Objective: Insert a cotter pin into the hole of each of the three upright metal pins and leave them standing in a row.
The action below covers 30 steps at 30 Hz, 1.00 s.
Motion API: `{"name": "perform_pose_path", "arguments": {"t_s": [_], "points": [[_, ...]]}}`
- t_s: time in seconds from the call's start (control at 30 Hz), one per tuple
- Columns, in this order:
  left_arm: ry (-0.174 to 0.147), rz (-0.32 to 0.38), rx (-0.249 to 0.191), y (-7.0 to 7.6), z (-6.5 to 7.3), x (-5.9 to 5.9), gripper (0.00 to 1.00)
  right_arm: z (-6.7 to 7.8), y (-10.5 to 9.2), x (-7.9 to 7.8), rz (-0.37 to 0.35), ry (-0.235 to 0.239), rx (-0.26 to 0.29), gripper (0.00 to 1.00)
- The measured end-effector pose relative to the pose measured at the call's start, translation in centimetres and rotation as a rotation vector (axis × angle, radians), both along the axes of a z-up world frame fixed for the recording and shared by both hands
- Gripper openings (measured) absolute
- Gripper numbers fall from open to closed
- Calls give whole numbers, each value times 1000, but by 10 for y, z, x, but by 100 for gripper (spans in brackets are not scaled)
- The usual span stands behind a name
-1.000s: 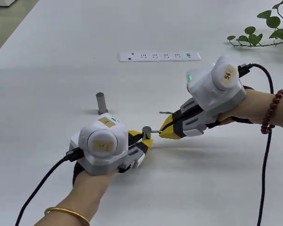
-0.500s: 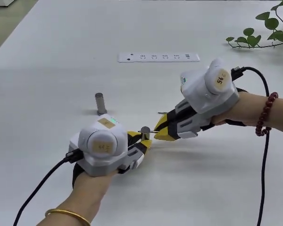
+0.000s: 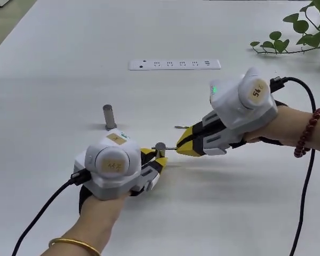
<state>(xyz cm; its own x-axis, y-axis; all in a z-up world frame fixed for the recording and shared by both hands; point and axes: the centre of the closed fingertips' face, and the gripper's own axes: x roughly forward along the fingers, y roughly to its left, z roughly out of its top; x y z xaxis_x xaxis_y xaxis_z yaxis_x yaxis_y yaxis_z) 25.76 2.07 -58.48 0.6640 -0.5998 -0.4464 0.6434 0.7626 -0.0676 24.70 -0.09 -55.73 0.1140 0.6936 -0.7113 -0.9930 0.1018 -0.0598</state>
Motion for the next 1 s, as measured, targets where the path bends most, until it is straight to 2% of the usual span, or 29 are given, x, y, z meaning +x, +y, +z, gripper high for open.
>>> {"name": "perform_pose_path", "arguments": {"t_s": [0.13, 1.0], "points": [[6, 5, -4, 0, 0, 0, 11, 1, 2, -3, 3, 11, 6, 0], [27, 41, -27, 1, -1, 0, 11, 2, 18, -3, 38, -31, 8, 0]]}}
